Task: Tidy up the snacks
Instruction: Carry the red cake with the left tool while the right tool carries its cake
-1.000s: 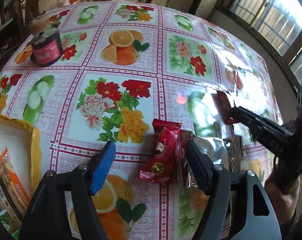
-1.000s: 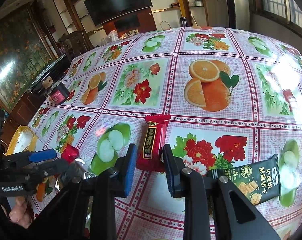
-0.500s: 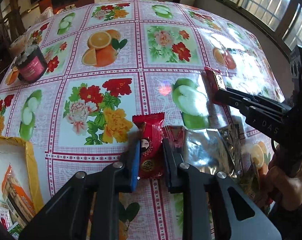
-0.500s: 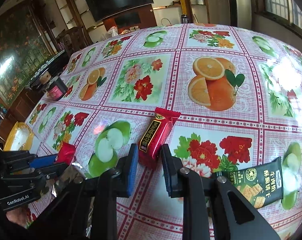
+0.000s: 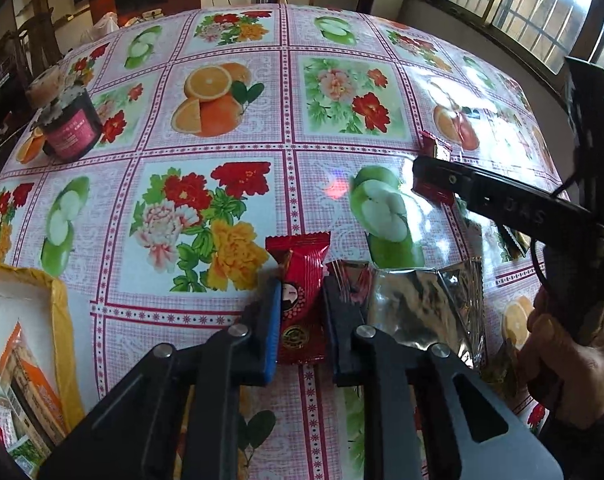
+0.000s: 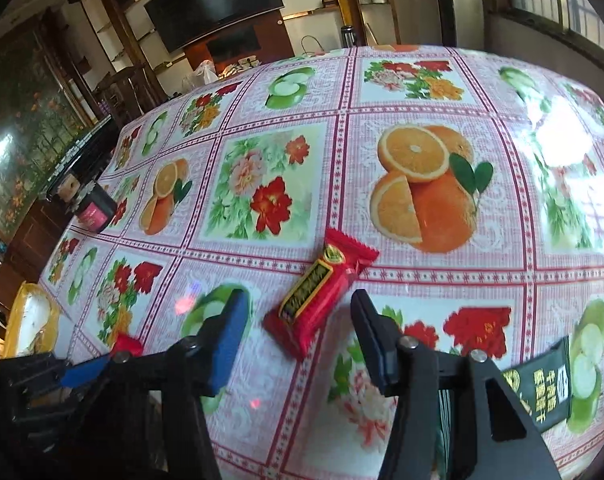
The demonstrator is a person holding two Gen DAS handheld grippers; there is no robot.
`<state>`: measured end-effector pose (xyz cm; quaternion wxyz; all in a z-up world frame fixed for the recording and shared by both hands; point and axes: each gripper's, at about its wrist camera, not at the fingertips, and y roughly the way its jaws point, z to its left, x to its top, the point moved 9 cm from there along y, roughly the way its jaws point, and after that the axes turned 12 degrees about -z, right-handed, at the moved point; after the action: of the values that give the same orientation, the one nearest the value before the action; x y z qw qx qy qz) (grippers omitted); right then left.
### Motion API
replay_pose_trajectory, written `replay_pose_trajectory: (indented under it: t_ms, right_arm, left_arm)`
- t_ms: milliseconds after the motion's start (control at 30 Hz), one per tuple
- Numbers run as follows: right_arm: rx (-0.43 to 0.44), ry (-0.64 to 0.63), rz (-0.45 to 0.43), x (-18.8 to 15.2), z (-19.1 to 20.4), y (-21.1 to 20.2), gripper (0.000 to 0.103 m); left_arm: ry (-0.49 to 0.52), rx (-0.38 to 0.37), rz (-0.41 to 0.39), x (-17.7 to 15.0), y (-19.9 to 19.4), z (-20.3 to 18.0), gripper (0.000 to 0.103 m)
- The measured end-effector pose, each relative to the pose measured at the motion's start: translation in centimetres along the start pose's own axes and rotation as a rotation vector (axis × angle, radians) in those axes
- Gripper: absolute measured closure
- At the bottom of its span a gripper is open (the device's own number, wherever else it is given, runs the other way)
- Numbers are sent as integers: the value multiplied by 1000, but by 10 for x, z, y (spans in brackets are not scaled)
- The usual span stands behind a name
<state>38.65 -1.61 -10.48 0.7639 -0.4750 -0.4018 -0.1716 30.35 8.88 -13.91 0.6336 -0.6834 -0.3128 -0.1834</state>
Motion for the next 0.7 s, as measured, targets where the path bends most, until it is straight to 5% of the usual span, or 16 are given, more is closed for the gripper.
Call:
replay_pose_trajectory:
  t_ms: [67,167,700]
  right_arm:
    - [-16,-29,0,1,0,2,72]
    - [2,-30,4,-2,-2,-3,80]
    - [117,-41,-124,-21,28,-119,82]
  left_arm:
    - [-14,0,0,-3,-3,1,83]
    - [-48,-8,5,-8,-8,4,84]
    - [-71,40,-81,-35,-87,-9,84]
